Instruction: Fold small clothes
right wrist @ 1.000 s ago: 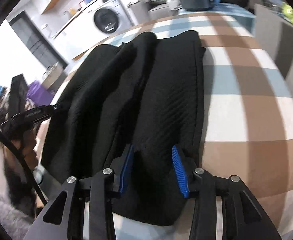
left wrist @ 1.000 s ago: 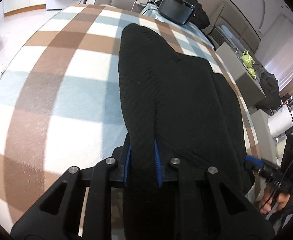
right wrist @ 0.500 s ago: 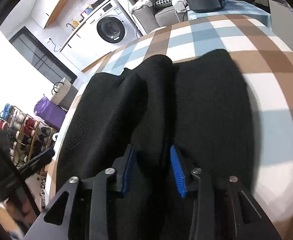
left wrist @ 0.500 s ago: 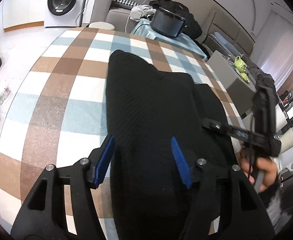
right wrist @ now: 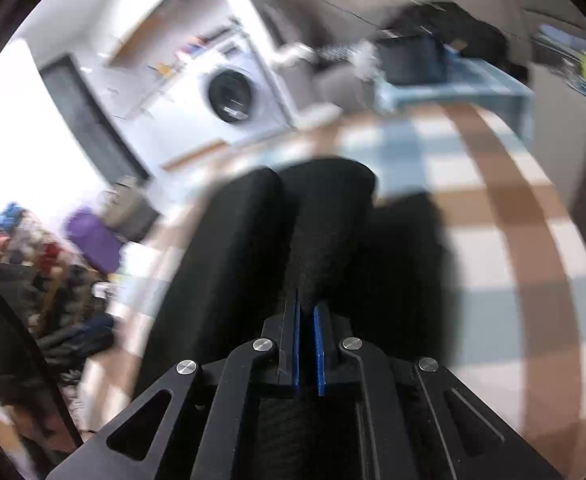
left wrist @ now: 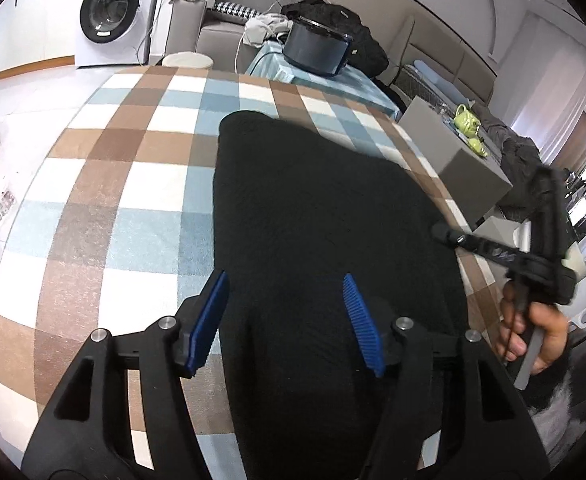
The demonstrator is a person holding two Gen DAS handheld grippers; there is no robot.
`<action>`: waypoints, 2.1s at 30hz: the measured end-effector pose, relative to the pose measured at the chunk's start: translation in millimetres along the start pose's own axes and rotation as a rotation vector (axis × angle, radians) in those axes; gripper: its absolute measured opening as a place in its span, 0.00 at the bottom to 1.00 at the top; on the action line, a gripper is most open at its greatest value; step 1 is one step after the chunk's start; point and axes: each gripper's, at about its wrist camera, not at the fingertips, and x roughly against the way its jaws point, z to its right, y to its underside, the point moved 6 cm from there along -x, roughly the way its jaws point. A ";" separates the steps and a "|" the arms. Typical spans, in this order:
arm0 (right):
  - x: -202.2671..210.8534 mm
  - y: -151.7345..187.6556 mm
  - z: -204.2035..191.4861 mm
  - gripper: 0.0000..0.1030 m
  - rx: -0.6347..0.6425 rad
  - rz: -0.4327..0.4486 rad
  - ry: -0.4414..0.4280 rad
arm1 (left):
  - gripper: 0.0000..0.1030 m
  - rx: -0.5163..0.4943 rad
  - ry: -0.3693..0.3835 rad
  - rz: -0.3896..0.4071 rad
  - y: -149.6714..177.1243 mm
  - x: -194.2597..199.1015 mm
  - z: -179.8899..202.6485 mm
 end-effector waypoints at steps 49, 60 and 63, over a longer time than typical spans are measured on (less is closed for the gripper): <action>5.2 73.0 -24.9 0.10 -0.160 -0.017 -0.096 | 0.55 -0.071 0.027 -0.094 6.1 -23.2 16.2; -2.9 66.8 -3.2 0.08 -0.178 -0.027 -0.071 | 0.55 0.008 0.004 -0.055 11.6 -12.9 0.5; 1.4 66.5 -9.9 0.14 -0.164 -0.020 -0.077 | 0.55 0.025 0.003 -0.063 15.4 -11.6 -6.3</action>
